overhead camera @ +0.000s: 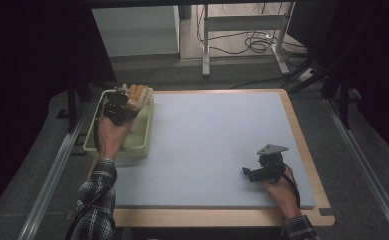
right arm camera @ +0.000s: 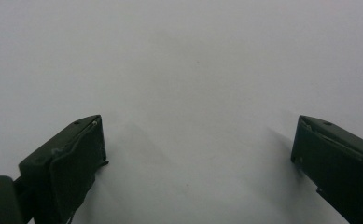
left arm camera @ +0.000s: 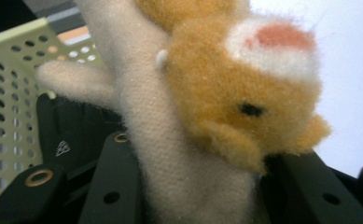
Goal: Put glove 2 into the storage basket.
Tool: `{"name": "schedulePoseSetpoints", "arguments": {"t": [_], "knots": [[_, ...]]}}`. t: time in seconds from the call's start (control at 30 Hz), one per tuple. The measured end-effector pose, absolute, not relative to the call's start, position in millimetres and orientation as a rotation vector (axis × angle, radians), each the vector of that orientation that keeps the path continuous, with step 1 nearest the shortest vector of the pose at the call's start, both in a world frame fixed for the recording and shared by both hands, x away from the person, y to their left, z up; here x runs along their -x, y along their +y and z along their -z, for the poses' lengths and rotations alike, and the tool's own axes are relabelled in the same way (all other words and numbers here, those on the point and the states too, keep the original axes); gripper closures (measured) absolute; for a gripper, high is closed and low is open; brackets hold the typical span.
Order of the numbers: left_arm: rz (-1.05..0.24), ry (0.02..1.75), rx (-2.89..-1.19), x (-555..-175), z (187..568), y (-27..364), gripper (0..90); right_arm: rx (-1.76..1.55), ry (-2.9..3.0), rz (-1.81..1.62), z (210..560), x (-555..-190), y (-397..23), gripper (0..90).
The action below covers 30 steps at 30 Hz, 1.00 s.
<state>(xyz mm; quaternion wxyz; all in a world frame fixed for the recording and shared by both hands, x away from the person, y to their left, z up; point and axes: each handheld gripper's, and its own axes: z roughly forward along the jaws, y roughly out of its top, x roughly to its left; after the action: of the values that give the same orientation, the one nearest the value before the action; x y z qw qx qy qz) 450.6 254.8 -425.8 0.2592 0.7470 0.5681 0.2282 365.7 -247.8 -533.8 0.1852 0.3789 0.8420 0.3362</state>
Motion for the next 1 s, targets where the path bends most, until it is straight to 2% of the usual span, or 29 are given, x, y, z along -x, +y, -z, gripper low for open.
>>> {"name": "schedulePoseSetpoints", "arguments": {"t": [0.43, 1.0], "knots": [[-0.564, 1.631, -2.066, -471.6, 466.0, 265.4, 60.7, -1.068, 2.373, -0.948, 533.8, -365.7, -247.8, 2.6], [-0.498, 1.698, -2.154, -501.4, 493.1, 247.2, 58.1, -1.068, 2.373, -0.949, 533.7, -365.6, -247.8, 2.7]]}}
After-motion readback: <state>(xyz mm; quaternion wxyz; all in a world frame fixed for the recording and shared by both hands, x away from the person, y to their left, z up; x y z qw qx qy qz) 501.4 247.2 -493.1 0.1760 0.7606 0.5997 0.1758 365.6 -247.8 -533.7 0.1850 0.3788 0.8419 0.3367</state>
